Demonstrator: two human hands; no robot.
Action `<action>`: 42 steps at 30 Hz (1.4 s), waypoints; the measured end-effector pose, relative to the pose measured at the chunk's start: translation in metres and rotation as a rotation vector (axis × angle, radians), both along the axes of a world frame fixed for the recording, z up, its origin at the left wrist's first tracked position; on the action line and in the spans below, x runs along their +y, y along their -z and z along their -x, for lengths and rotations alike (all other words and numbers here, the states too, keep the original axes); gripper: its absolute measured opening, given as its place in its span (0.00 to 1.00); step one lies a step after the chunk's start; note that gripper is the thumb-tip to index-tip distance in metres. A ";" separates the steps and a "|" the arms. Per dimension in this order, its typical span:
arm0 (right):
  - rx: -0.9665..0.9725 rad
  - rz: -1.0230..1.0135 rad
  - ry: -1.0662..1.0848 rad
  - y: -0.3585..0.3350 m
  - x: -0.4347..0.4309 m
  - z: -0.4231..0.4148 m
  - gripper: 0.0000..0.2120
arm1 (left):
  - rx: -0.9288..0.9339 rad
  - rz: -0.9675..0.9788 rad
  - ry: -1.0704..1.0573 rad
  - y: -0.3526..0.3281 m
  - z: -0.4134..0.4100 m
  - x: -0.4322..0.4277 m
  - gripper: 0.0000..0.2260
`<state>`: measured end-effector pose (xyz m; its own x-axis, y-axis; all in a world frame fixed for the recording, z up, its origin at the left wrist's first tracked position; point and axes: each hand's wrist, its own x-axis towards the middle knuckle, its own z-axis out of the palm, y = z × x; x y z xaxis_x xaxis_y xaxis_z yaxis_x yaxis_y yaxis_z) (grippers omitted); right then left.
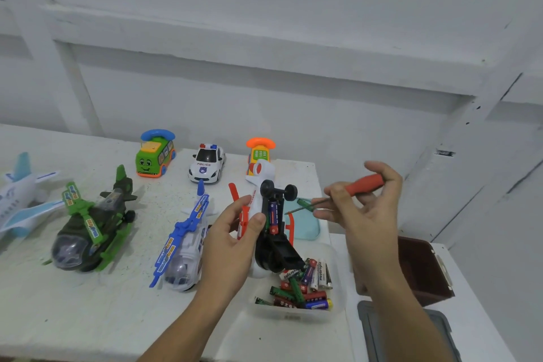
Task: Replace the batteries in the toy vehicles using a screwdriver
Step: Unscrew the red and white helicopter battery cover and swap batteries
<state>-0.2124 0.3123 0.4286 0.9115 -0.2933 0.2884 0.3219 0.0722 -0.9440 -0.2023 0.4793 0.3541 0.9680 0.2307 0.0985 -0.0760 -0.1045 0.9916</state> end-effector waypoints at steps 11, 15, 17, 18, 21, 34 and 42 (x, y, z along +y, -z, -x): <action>-0.142 0.291 -0.102 -0.009 0.007 -0.019 0.22 | -0.044 -0.015 0.010 -0.007 -0.002 -0.003 0.14; -0.137 0.292 -0.109 -0.010 0.005 -0.020 0.22 | -0.037 -0.008 0.006 -0.009 -0.003 -0.005 0.14; -0.122 0.284 -0.122 -0.010 0.005 -0.022 0.22 | -0.046 -0.012 0.010 -0.009 -0.004 -0.005 0.14; -0.111 0.283 -0.127 -0.010 0.005 -0.023 0.21 | -0.049 -0.014 0.015 -0.009 -0.004 -0.006 0.14; -0.087 0.316 -0.134 -0.012 0.003 -0.026 0.21 | -0.056 -0.002 0.019 -0.009 -0.006 -0.007 0.14; 0.003 0.414 -0.226 -0.029 -0.023 -0.015 0.22 | -0.051 -0.037 0.045 -0.006 -0.009 -0.003 0.15; 0.153 0.458 -0.260 -0.017 -0.037 -0.003 0.22 | -0.039 -0.108 0.102 -0.001 -0.006 0.003 0.17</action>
<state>-0.2094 0.2750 0.4457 0.9788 0.0717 0.1920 0.2048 -0.2988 -0.9321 -0.1967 0.4825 0.3547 0.9808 0.1175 0.1557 -0.1301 -0.2006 0.9710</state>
